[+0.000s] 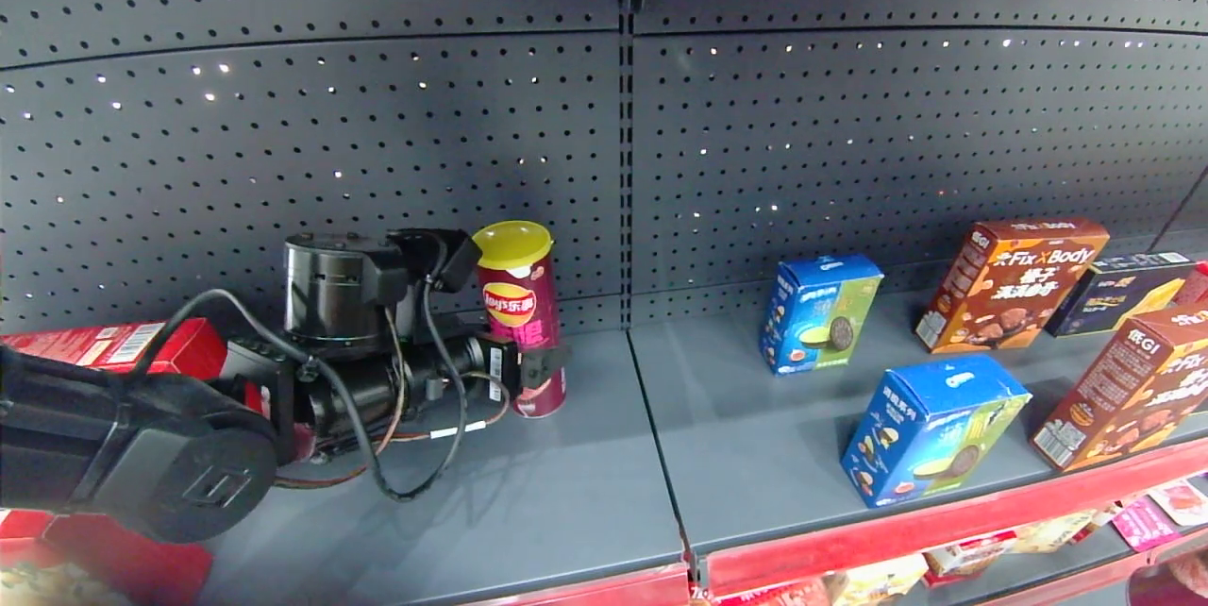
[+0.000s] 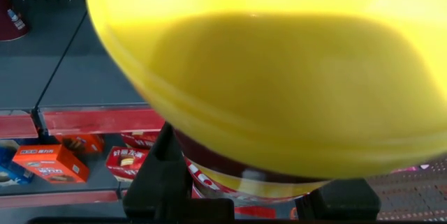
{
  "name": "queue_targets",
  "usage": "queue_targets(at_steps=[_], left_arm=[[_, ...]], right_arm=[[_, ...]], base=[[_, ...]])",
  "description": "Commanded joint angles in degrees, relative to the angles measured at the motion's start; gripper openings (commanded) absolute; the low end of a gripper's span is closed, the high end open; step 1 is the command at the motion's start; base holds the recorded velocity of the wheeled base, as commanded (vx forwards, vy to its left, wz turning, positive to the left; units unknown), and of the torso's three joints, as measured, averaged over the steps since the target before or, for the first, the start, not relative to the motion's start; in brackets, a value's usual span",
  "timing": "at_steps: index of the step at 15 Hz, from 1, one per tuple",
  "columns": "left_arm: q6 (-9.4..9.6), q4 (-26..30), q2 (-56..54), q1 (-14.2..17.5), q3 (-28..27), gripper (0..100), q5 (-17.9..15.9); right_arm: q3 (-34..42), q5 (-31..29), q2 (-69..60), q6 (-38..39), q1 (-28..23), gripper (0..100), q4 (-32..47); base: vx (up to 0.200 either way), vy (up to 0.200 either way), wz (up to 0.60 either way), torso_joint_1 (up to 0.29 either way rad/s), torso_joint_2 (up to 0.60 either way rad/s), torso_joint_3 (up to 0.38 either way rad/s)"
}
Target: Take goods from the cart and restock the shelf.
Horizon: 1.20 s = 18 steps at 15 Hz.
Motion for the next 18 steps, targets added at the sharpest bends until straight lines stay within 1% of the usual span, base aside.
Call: queue_targets(at_steps=[1,2,3,4,5,6,7,8,9,12,15,17,18], left_arm=[[1.9,-0.3,-0.9,4.2,0.1,100,-5.9],[3.3,-0.3,-1.1,5.8,0.1,100,-8.6],[6.29,-0.3,-1.1,9.3,0.1,100,-13.8],[7.79,-0.4,-1.0,11.3,0.0,100,-18.4],[7.79,-0.6,-0.9,12.3,-0.1,100,-22.6],[7.79,-2.0,-0.3,13.5,0.1,100,-27.5],[7.79,-2.8,0.0,14.0,0.1,100,-29.5],[7.87,-5.1,1.7,14.9,0.1,100,-33.2],[7.79,-9.3,4.0,15.7,-0.1,100,-36.7],[7.79,-14.1,8.4,15.4,-0.2,100,-40.0],[7.7,-19.0,13.1,15.4,-1.1,100,-40.8],[7.61,-20.2,14.2,15.3,-1.3,100,-41.3],[7.61,-20.8,14.9,15.3,-1.4,100,-43.2]], right_arm=[[-0.1,0.0,0.0,0.0,0.0,0,0.0],[0.0,0.0,-0.1,0.0,-0.1,0,0.1],[-0.1,0.0,-0.2,0.0,0.0,0,1.0],[-0.4,0.0,-0.2,0.0,0.0,0,2.1],[-0.4,0.0,-0.3,0.0,0.0,0,2.4],[-0.3,0.0,-0.3,0.0,0.0,0,2.5],[-0.3,0.0,-0.3,0.0,0.0,0,2.5],[-0.4,0.0,-0.3,0.0,0.0,0,2.5],[-0.6,0.0,-0.2,0.0,0.0,0,2.5],[-0.9,0.0,-0.1,-0.1,0.0,0,2.5],[-1.6,0.0,0.4,0.0,0.0,0,2.5],[-1.4,0.0,0.4,0.0,0.0,0,2.5],[-1.5,0.0,0.4,-0.1,0.0,0,2.5]], base=[[0.0,0.0,0.0,0.0,0.0,0.0],[0.0,0.0,0.0,0.0,0.0,0.0],[0.0,0.0,0.0,0.0,0.0,0.0],[0.0,0.0,0.0,0.0,0.0,0.0],[0.0,0.0,0.0,0.0,0.0,0.0],[0.0,0.0,0.0,0.0,0.0,0.0],[0.0,0.0,0.0,0.0,0.0,0.0],[0.0,0.0,0.0,0.0,0.0,0.0],[0.0,0.0,0.0,0.0,0.0,0.0],[0.0,0.0,0.0,0.0,0.0,0.0],[0.0,0.0,0.0,0.0,0.0,0.0],[0.0,0.0,0.0,0.0,0.0,0.0],[0.0,0.0,0.0,0.0,0.0,0.0]])
